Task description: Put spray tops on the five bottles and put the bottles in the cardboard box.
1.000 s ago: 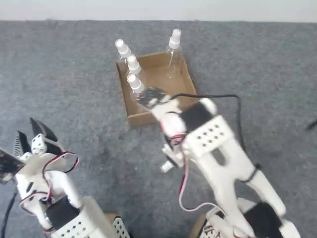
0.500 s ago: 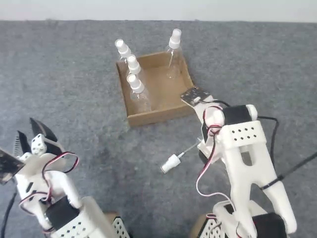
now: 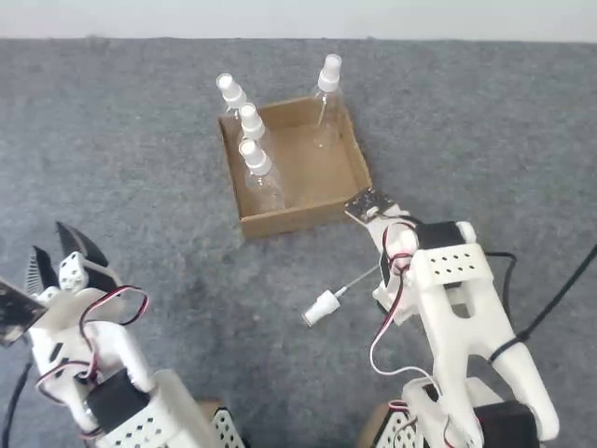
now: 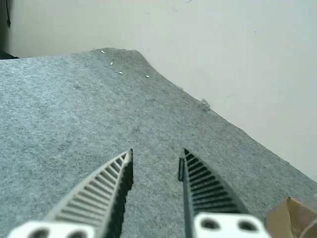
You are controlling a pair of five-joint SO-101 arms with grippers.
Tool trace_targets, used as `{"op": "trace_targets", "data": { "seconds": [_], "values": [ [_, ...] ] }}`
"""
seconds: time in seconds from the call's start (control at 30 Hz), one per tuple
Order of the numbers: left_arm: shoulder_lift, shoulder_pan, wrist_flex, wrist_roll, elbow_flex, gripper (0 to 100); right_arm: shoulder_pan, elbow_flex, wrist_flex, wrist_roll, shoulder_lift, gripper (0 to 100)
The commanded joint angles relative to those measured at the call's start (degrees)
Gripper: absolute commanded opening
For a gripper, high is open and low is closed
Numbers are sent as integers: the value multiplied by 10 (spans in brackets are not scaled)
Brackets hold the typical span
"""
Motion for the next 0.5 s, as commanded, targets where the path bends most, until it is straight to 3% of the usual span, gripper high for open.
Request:
{"op": "trace_targets", "data": {
  "seconds": [0.0, 0.47],
  "values": [
    [-6, -3, -17, 4, -9, 145, 6, 9, -25, 6, -29, 202],
    [-6, -3, -17, 4, -9, 145, 8, 47, -44, 6, -29, 199]
  ]
}}
